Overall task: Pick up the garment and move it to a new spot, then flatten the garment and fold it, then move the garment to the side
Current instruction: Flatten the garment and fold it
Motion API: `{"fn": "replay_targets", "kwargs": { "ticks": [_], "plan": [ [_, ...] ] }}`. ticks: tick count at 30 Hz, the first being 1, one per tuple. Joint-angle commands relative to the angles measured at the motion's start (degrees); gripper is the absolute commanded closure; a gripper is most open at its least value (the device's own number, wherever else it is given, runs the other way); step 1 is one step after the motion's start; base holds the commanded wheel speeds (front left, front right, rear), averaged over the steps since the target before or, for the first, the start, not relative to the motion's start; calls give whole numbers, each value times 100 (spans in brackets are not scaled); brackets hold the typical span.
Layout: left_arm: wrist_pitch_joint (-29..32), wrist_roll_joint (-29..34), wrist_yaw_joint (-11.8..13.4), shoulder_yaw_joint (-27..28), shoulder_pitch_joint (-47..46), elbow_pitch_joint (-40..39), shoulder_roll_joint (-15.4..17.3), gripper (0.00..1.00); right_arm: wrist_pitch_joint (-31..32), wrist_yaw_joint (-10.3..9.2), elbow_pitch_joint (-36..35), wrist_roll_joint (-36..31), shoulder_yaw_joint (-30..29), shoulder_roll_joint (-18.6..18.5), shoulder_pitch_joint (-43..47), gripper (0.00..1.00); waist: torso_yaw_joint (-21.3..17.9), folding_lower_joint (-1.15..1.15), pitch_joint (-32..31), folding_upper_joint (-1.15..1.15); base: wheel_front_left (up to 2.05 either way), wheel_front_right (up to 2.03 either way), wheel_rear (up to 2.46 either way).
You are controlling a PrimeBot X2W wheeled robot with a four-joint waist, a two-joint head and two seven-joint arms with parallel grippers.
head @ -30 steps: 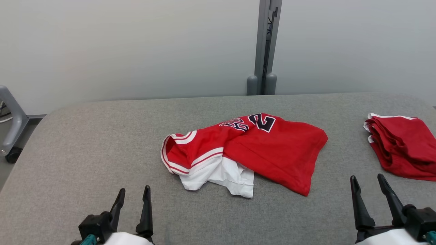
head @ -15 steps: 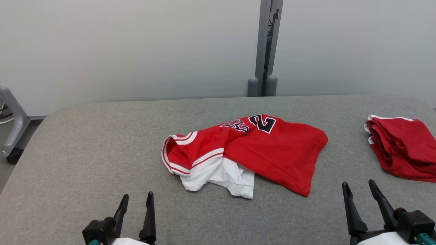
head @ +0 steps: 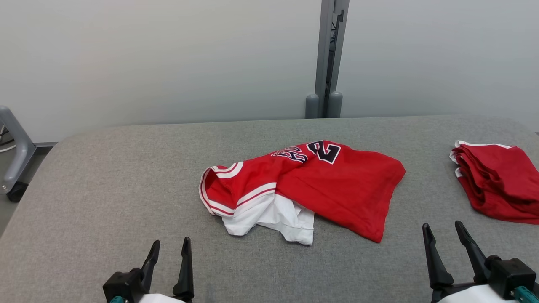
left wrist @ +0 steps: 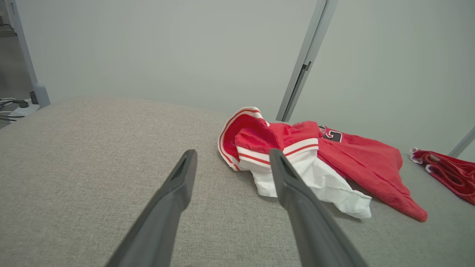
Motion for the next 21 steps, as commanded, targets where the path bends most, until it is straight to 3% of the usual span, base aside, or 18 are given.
{"fn": "replay_targets", "kwargs": {
  "ticks": [1,10,21],
  "plan": [
    [-25,76,-7,34,-92,-3,21,0,-32,1,10,-55,-16,-27,-32,0,0,0,6,0,0,0,0],
    [-25,76,-68,-118,-253,65,-3,0,-9,1,12,-58,12,-28,-98,0,-76,0,98,0,0,0,0],
    [177,43,-231,-903,-1314,857,-46,0,45,1,61,-76,233,-27,-282,0,-477,0,369,0,0,0,0]
  ]
}}
